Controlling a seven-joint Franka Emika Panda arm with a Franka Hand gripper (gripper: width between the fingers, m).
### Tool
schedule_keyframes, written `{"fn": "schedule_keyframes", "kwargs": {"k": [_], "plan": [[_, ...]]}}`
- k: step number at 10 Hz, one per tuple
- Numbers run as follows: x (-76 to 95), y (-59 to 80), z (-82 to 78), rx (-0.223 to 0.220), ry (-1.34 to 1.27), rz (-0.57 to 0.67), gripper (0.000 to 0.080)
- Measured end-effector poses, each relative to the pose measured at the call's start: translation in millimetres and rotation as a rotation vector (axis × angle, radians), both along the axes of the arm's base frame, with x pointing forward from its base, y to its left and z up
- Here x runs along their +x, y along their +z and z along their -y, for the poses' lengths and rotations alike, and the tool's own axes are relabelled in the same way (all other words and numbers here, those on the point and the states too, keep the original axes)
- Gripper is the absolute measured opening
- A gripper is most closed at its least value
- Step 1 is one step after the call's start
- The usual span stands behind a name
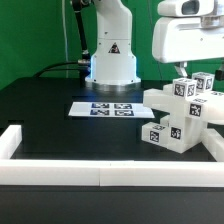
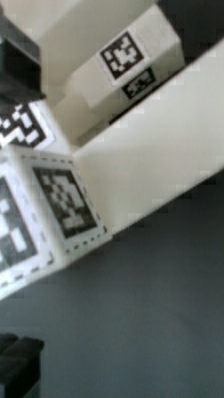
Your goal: Assemble chair
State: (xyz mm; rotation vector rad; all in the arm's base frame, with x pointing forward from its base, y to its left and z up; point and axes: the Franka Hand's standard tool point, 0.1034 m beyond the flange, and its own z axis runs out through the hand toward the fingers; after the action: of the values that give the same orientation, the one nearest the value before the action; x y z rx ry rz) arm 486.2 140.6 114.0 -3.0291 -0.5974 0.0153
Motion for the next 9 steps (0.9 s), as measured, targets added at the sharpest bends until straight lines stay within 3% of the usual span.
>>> {"fn": "schedule_keyframes", "kwargs": {"k": [1, 3, 4, 5, 9], "plan": [[0.3, 0.0, 1.2, 0.0, 0.021, 0.001, 0.0649], [0.4, 0.0, 1.4, 0.0, 0.018, 0.001, 0.0391], [0.5, 0.0, 1.5, 0.0, 0.018, 0.001, 0.0391], [0.5, 0.0, 1.5, 0.0, 0.018, 0.001, 0.0285], [0.6, 0.0, 1.9, 0.0, -0.078, -0.004, 0.0285]]}}
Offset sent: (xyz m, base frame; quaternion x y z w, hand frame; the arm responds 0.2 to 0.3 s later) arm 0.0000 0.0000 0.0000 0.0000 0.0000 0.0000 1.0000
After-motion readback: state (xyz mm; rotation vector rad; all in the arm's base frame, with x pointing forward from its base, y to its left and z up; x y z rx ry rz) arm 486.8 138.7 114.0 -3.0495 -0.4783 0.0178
